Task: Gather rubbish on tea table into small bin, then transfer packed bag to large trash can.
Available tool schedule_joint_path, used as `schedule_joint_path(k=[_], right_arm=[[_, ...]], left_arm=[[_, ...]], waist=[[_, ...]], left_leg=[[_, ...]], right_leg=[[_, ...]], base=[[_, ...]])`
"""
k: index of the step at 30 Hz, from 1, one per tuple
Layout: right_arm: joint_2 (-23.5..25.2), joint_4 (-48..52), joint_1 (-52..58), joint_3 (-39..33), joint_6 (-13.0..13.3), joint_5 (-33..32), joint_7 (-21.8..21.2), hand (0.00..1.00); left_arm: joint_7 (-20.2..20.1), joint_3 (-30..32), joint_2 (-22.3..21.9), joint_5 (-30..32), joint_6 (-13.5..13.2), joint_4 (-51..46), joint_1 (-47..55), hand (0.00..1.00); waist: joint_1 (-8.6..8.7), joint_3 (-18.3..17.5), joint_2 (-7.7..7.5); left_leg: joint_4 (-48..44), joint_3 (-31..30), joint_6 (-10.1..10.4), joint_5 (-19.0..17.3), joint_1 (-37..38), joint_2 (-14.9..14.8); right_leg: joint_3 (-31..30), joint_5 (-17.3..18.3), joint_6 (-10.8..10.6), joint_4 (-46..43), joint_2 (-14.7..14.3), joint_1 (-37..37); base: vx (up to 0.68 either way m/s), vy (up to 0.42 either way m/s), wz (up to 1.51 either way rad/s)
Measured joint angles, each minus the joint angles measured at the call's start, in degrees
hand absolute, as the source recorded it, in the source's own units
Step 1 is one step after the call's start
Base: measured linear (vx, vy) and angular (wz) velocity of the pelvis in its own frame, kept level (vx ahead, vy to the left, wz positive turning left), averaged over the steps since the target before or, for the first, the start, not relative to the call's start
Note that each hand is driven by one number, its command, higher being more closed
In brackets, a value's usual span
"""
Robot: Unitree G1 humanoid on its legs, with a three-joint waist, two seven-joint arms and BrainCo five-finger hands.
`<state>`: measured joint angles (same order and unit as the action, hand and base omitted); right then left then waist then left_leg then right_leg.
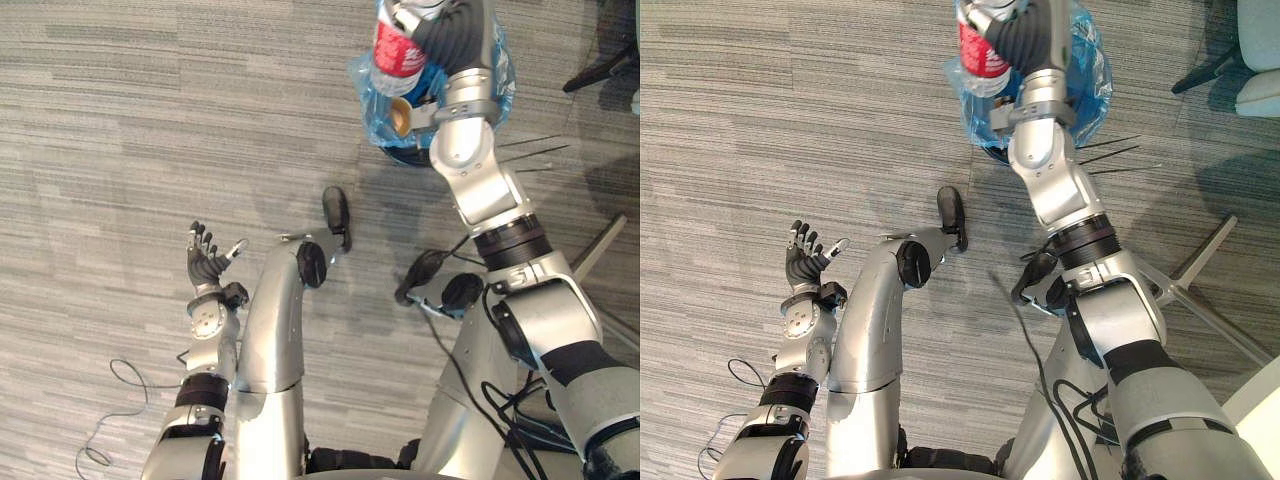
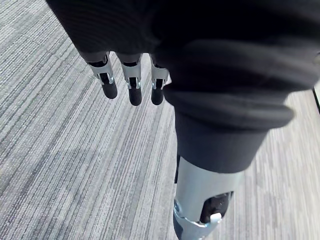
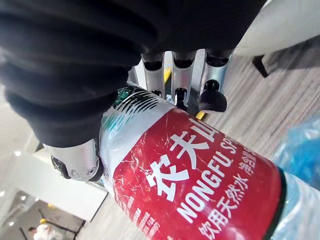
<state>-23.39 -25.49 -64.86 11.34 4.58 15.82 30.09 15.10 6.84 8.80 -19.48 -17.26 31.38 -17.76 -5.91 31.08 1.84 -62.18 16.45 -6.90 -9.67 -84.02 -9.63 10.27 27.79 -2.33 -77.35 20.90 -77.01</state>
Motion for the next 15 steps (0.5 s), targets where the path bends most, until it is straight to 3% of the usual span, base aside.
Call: schedule_joint_path(k=[3, 4, 11, 15], right_arm=[[-1.21, 0.01, 0.22, -0.05, 0.01, -0.11, 0.15, 1.00], [-1.79, 0.01, 0.41, -0.05, 0.01, -0.32, 0.28, 0.00], [-3.19, -0.05, 2.22, -0.09, 0.03, -2.41, 0.89, 0.00], [-3.05, -0.08, 2.28, 0.07, 1.39, -3.07, -0.11, 0.00]], left_arm=[[0.01, -0.19, 0.57, 0.11, 0.02, -0.01, 0.74, 0.00], [0.01, -0.19, 0.68, 0.44, 0.04, -0.01, 0.81, 0.00], [0.00, -0.23, 1.12, 1.21, 0.39, 0.46, 0.88, 0.00], [-0.01, -0.21, 1.36, 1.18, 0.47, 1.08, 0.87, 0.00]], waist=[[0.49, 0.00, -0.01], [0.50, 0.00, -0.01], [0.76, 0.00, -0.02], [1.28, 0.00, -0.03]], left_leg=[[0.00, 0.11, 0.00, 0.00, 0.00, -0.45], [0.00, 0.11, 0.00, 0.00, 0.00, -0.68], [0.33, 0.09, 0.06, 0.06, 0.00, -1.42], [0.43, 0.09, 0.06, 0.05, -0.02, -1.58]], right_leg=[[-0.20, -0.01, 0.03, 0.06, -0.48, -0.27], [-0.27, -0.02, 0.05, 0.11, -0.76, -0.37], [0.12, -0.37, 0.71, 0.60, -1.24, -0.51], [0.00, -0.39, 0.72, 0.91, -1.65, -0.53]], base=[[-0.04, -0.006, -0.07], [-0.05, -0.010, -0.09], [-0.04, -0.006, -0.05], [-0.02, 0.003, -0.02]])
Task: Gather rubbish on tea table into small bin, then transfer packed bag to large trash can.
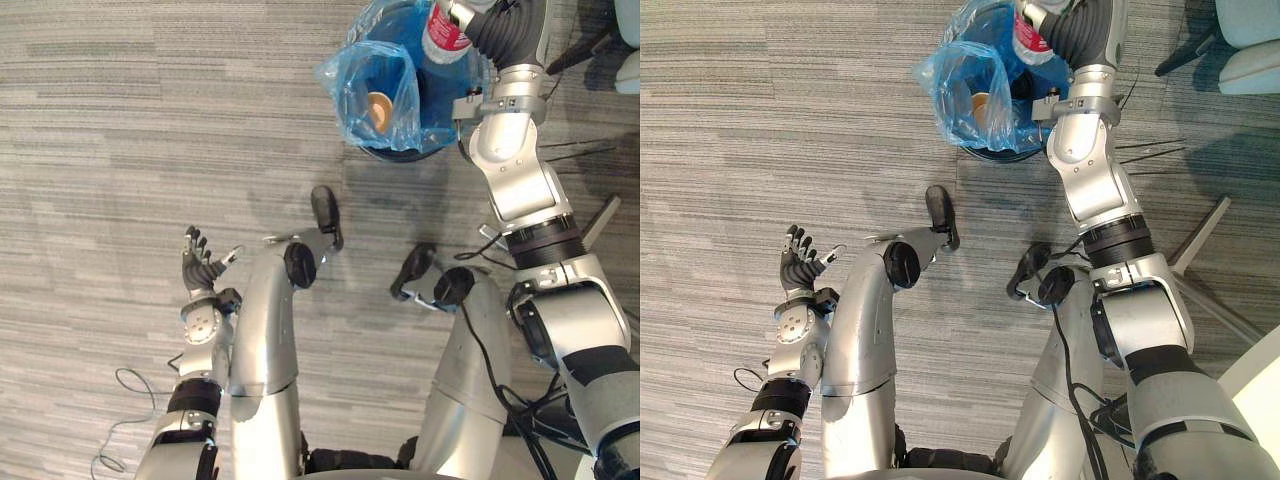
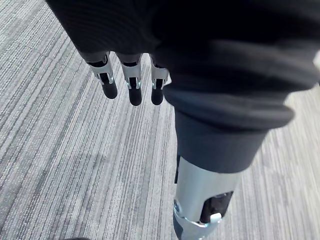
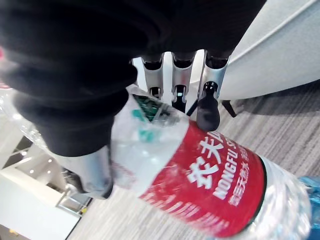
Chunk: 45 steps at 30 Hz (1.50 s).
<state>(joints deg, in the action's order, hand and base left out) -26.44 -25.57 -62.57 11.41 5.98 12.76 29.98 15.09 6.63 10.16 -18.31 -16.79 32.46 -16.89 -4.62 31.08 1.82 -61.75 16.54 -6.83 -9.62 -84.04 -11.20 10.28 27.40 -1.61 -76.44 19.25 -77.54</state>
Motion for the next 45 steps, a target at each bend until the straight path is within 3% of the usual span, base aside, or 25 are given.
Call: schedule_joint_path(k=[7, 12, 26, 27, 36, 41, 45], right_arm=[[1.43, -0.05, 2.54, 1.85, 0.37, 0.11, -2.06, 0.00], [2.70, -0.66, 6.61, 6.30, 1.34, 1.50, -6.73, 0.00], [6.98, -13.10, 6.56, 11.98, 1.48, 10.73, -11.88, 0.00], [7.47, -14.86, 6.54, 12.32, 1.26, 12.00, -12.74, 1.00], [10.26, -20.33, 6.61, 14.32, 0.05, 17.02, -15.35, 1.00], [9.67, -19.77, 6.96, 13.95, 0.01, 15.78, -15.72, 1.00], [8.84, -12.92, 9.07, 13.73, 0.19, 12.26, -15.65, 1.00]], left_arm=[[0.00, 0.01, 0.72, 0.00, 0.01, 0.93, 0.00, 0.00], [-0.09, -0.01, 1.20, 0.02, 0.01, 1.51, 0.00, 0.00], [-1.19, 0.26, 1.37, 0.46, -0.02, 1.87, -0.10, 0.00], [-1.35, 0.27, 1.38, 0.46, -0.02, 1.88, -0.10, 0.00], [-1.52, 0.24, 1.17, 0.47, -0.02, 1.88, -0.37, 0.00], [-2.39, 0.24, 1.15, 0.55, 0.06, 1.83, -0.54, 0.00], [-2.39, 0.25, 0.83, 1.19, 0.24, 1.75, -0.63, 0.00]], waist=[[0.51, -0.02, -0.54], [0.66, -0.05, -0.76], [0.57, -0.29, -1.37], [0.56, -0.29, -1.37], [0.26, -0.29, -1.36], [0.15, -0.32, -1.38], [-0.16, -0.32, -1.38]], left_leg=[[0.74, 0.31, 0.18, 0.12, 0.00, -0.31], [1.06, 0.29, 0.19, 0.12, 0.00, -0.71], [1.94, 0.25, 0.48, 0.32, 0.44, -0.68], [2.04, 0.25, 0.56, 0.37, 0.44, -0.61], [2.01, -0.28, 1.14, 0.75, 0.41, -0.33], [1.55, -0.73, 1.26, 0.82, 0.40, -0.34], [1.67, -0.89, 1.70, 1.09, 0.98, -0.33]], right_leg=[[-0.22, -0.54, 0.03, 1.02, -0.55, -0.33], [-0.13, -0.72, 0.06, 1.62, -1.15, -0.30], [0.31, -1.20, 0.46, 2.67, -1.25, 0.28], [0.31, -1.20, 0.46, 2.70, -1.24, 0.26], [0.47, -1.07, 0.73, 2.12, -1.17, 0.25], [0.57, -0.98, 0.89, 1.53, -1.19, 0.41], [0.80, -1.07, 1.06, 1.54, -1.18, 1.13]], base=[[-0.03, 0.006, -0.04], [-0.03, -0.002, -0.05], [-0.03, 0.000, 0.00], [-0.04, 0.000, 0.03], [-0.04, -0.007, 0.02], [-0.01, 0.000, 0.00], [-0.06, -0.002, 0.01]])
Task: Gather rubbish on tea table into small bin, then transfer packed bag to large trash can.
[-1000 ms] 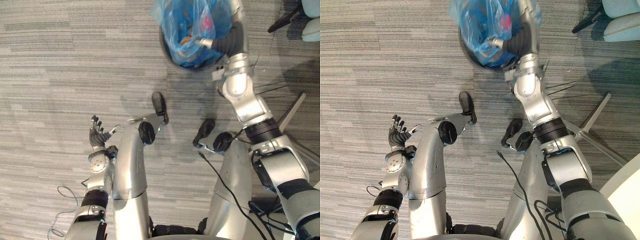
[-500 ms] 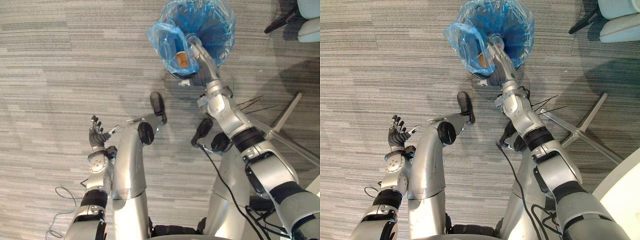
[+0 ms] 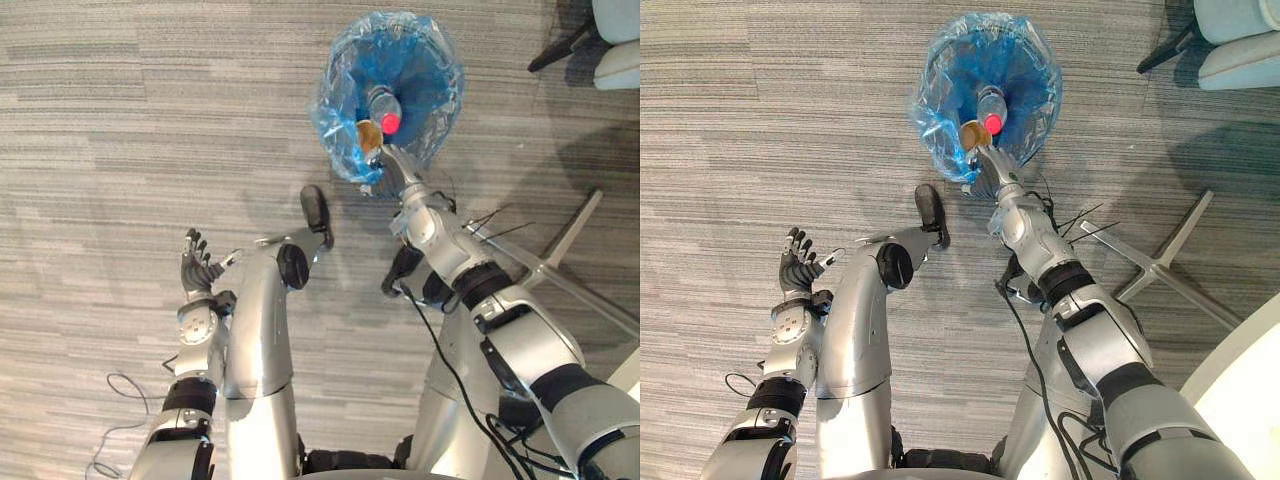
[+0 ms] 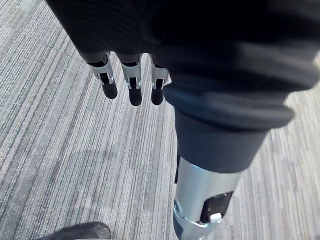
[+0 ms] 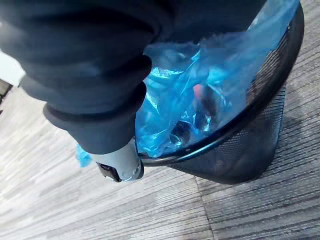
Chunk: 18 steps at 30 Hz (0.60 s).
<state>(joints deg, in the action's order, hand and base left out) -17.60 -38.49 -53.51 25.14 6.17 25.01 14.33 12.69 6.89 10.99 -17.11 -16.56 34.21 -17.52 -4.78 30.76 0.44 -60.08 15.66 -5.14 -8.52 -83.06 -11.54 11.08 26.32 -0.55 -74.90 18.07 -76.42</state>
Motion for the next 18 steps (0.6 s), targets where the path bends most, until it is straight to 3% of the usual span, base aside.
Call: schedule_joint_path(k=[5, 9, 11, 14, 18], right_arm=[[0.28, 6.44, 3.12, -0.10, 0.11, -2.25, 0.03, 1.00], [2.45, 12.64, 9.12, -1.13, 0.14, -4.35, 0.03, 1.00], [4.88, 16.56, 14.85, -1.19, 0.16, -7.36, -0.07, 1.00], [8.06, 22.43, 22.27, -0.76, 1.33, -12.32, -1.24, 1.00], [10.45, 26.54, 28.20, -0.24, 4.24, -18.24, -3.45, 1.00]], left_arm=[[0.24, 0.53, -1.27, 0.67, 0.36, 0.01, 0.07, 0.00], [0.15, -0.05, -2.52, 3.07, 1.44, -0.01, 0.60, 0.00], [0.01, -1.89, -3.70, 4.38, 2.04, 0.06, 2.64, 0.00], [-0.17, -3.02, -3.53, 5.51, 2.44, 0.14, 7.17, 0.00], [-0.19, -5.14, -3.13, 6.76, 2.57, 0.71, 11.81, 0.00]], waist=[[-0.80, -0.08, -0.15], [-0.66, -0.33, -0.61], [-0.48, -1.17, -2.11], [-0.42, -3.83, -5.24], [-0.33, -5.58, -6.00]], left_leg=[[2.69, -0.06, 0.89, 0.57, 5.06, 0.58], [9.41, -0.01, 2.64, 1.94, 14.43, 1.78], [14.37, 0.16, 1.56, 3.04, 22.26, 2.56], [20.63, 0.76, 2.02, 3.80, 31.73, 3.18], [29.65, 0.91, 3.07, 5.80, 43.25, 4.69]], right_leg=[[0.95, -0.35, 0.07, 2.64, 0.03, 5.34], [3.36, -2.15, -0.29, 9.76, -0.07, 15.56], [4.73, -3.38, -0.57, 15.16, -0.71, 23.77], [5.82, -4.95, -1.12, 22.56, -2.01, 33.44], [7.70, -7.45, -1.64, 32.56, -3.41, 45.41]], base=[[-0.04, -0.011, 0.04], [-0.01, -0.031, 0.09], [0.02, -0.089, 0.00], [0.06, -0.105, -0.07], [0.09, -0.080, 0.00]])
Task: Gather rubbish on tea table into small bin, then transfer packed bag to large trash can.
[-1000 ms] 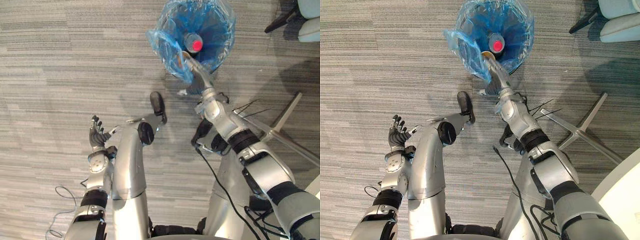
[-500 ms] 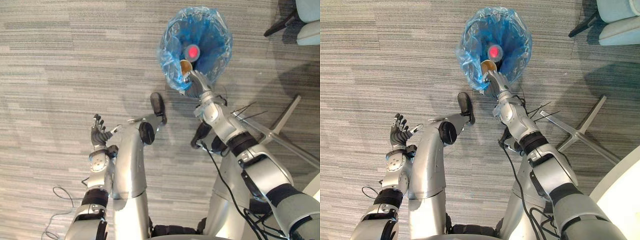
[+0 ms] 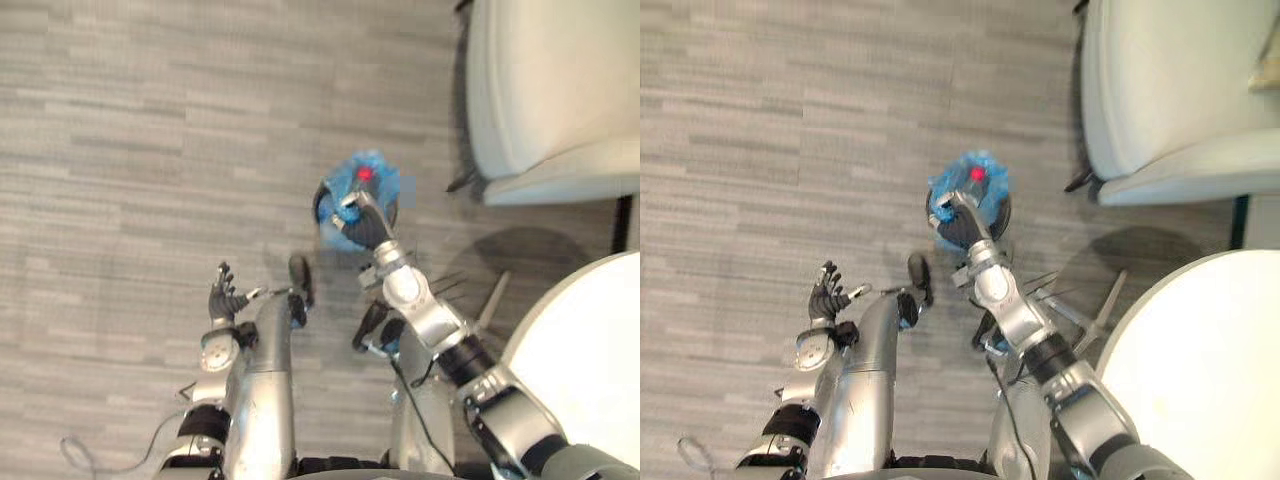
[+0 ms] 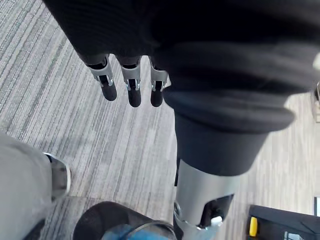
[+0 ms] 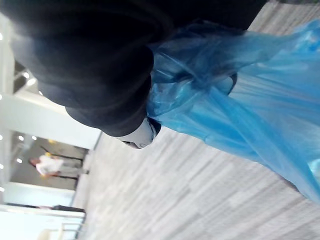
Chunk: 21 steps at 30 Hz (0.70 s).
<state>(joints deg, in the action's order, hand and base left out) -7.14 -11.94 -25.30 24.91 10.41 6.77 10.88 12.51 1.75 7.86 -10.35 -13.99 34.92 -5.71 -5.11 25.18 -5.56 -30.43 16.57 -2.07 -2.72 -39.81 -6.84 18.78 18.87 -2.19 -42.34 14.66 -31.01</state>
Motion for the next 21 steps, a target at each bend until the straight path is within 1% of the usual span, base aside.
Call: schedule_joint_path(k=[1, 2, 4, 6, 7, 8, 9, 10, 12, 14, 15, 17, 18, 19, 20, 21], right_arm=[[0.87, 0.21, 1.98, 0.22, 0.50, -2.12, -0.71, 1.00], [1.09, 0.31, 2.52, 0.25, 0.52, -2.45, -1.00, 1.00], [2.09, 0.36, 7.02, 0.51, 0.61, -5.18, -2.98, 1.00], [2.08, 0.37, 9.33, 0.27, 0.99, -6.89, -4.43, 1.00], [1.87, 0.38, 10.32, 0.19, 1.28, -7.36, -5.24, 1.00], [1.81, 0.38, 10.67, 0.17, 1.44, -7.54, -5.70, 1.00], [1.61, 0.91, 11.33, 0.17, 1.67, -8.40, -6.32, 1.00], [1.57, 2.21, 11.79, 0.02, 1.68, -8.56, -7.03, 1.00], [1.56, 4.31, 11.73, -0.22, 2.03, -8.70, -7.59, 1.00], [1.62, 5.89, 10.80, -0.19, 2.85, -8.77, -8.08, 1.00], [1.58, 6.58, 10.11, 0.00, 2.94, -8.89, -8.33, 1.00], [1.56, 6.88, 8.16, 0.43, 3.64, -8.88, -8.42, 1.00], [1.32, 6.87, 7.67, 0.31, 3.76, -8.87, -8.31, 1.00], [-0.21, 6.88, 6.11, 0.69, 3.76, -8.83, -8.33, 1.00], [-0.56, 6.86, 5.35, 0.99, 3.74, -8.79, -8.37, 1.00], [-0.65, 6.87, 4.69, 1.13, 3.76, -8.80, -8.33, 1.00]], left_arm=[[-0.06, -0.98, 0.44, 0.26, 0.09, 0.65, 2.22, 0.00], [-0.06, -1.27, 0.45, 0.29, 0.09, 0.70, 2.79, 0.00], [-0.42, -2.45, 0.58, 1.43, 0.12, 2.28, 7.20, 0.00], [-1.29, -3.61, 0.79, 2.20, 0.40, 3.13, 10.01, 0.00], [-1.42, -4.36, 0.96, 2.71, 0.42, 3.11, 11.39, 0.00], [-1.47, -4.65, 1.16, 2.88, 0.42, 3.11, 11.89, 0.00], [-1.93, -5.24, 1.67, 4.00, 0.42, 3.09, 12.59, 0.00], [-2.53, -6.03, 2.06, 4.58, 0.41, 2.38, 13.34, 0.00], [-2.61, -6.63, 2.32, 5.39, 0.39, 0.36, 14.56, 0.00], [-3.29, -6.73, 2.45, 6.23, 0.28, -2.68, 16.34, 0.00], [-3.68, -6.65, 2.55, 6.43, 0.12, -4.20, 17.26, 0.00], [-3.82, -6.67, 2.80, 6.60, -0.05, -7.50, 18.18, 0.00], [-3.80, -6.58, 3.00, 6.60, -0.21, -9.30, 18.00, 0.00], [-3.82, -6.49, 3.06, 6.67, -0.39, -12.25, 17.86, 0.00], [-3.84, -6.03, 2.99, 6.70, -0.49, -13.63, 17.88, 0.00], [-3.76, -5.42, 2.95, 6.70, -0.76, -15.23, 17.95, 0.00]], waist=[[0.09, -1.08, -0.12], [0.14, -1.43, -0.14], [1.05, -5.82, -0.14], [1.35, -8.16, -0.15], [1.48, -9.30, -0.09], [1.63, -9.86, -0.08], [2.01, -10.97, -0.11], [2.79, -11.89, -0.08], [2.57, -12.35, -0.25], [2.62, -12.44, -0.05], [2.43, -12.46, 0.06], [2.94, -12.47, 0.81], [2.94, -12.49, 0.90], [2.86, -12.43, 2.26], [2.80, -12.14, 2.73], [2.75, -11.89, 3.07]], left_leg=[[4.31, 0.06, 0.26, 1.27, 4.25, 0.48], [5.30, 0.05, 0.35, 1.55, 5.14, 0.66], [13.46, 0.35, 0.90, 4.22, 10.87, 2.06], [18.04, 1.11, 1.05, 5.62, 15.42, 2.64], [20.06, 1.42, 0.84, 6.23, 18.09, 2.97], [20.66, 1.53, 0.72, 6.41, 19.12, 3.04], [21.49, 1.87, 0.36, 6.70, 20.87, 3.04], [21.69, 1.91, 0.35, 6.70, 22.19, 3.04], [22.03, 1.85, 0.36, 6.67, 24.76, 2.89], [22.32, 2.03, 0.40, 6.58, 26.72, 2.42], [22.37, 2.90, 0.97, 6.06, 27.47, 1.84], [20.78, 4.56, 0.62, 4.27, 27.35, 0.43], [18.84, 5.16, 0.16, 3.17, 26.58, 0.13], [17.39, 5.53, -1.78, 1.96, 25.41, -1.56], [17.52, 6.28, -2.49, 1.90, 25.70, -1.89], [17.41, 6.21, -2.79, 2.08, 25.96, -1.85]], right_leg=[[0.34, -1.74, -0.36, 4.93, -1.12, 4.22], [0.33, -2.02, -0.47, 6.00, -1.39, 5.10], [0.65, -4.79, -1.05, 13.99, -2.86, 10.05], [0.30, -6.77, -1.27, 19.19, -3.91, 14.18], [0.06, -7.82, -1.90, 21.65, -4.36, 16.63], [0.02, -8.26, -1.83, 22.79, -4.57, 17.77], [-0.12, -8.91, -1.90, 24.72, -4.93, 19.74], [-0.41, -9.48, -1.90, 26.27, -5.29, 21.39], [-2.78, -10.77, -1.87, 28.40, -5.86, 23.33], [-6.24, -13.12, -1.71, 30.78, -6.71, 24.49], [-8.41, -14.61, -1.78, 32.21, -7.35, 24.82], [-12.08, -17.25, -1.99, 33.97, -8.55, 24.34], [-12.64, -17.63, -2.08, 33.39, -8.51, 23.63], [-12.61, -18.12, -2.23, 30.65, -9.19, 21.82], [-12.06, -17.00, -2.20, 27.36, -9.20, 21.02], [-10.39, -12.94, -0.02, 17.69, -8.17, 19.55]], base=[[0.10, -0.049, -0.10], [0.12, -0.039, -0.07], [0.16, -0.023, -0.02], [0.19, -0.004, -0.21], [0.18, -0.002, -0.24], [0.16, -0.011, -0.21], [0.14, -0.024, -0.19], [0.13, -0.029, -0.23], [0.11, -0.039, -0.62], [0.05, -0.031, -0.98], [0.01, -0.006, -1.05], [-0.05, 0.037, -1.02], [-0.16, 0.101, -0.68], [-0.16, 0.063, -0.41], [-0.21, 0.069, -0.20], [-0.14, 0.023, 0.17]])
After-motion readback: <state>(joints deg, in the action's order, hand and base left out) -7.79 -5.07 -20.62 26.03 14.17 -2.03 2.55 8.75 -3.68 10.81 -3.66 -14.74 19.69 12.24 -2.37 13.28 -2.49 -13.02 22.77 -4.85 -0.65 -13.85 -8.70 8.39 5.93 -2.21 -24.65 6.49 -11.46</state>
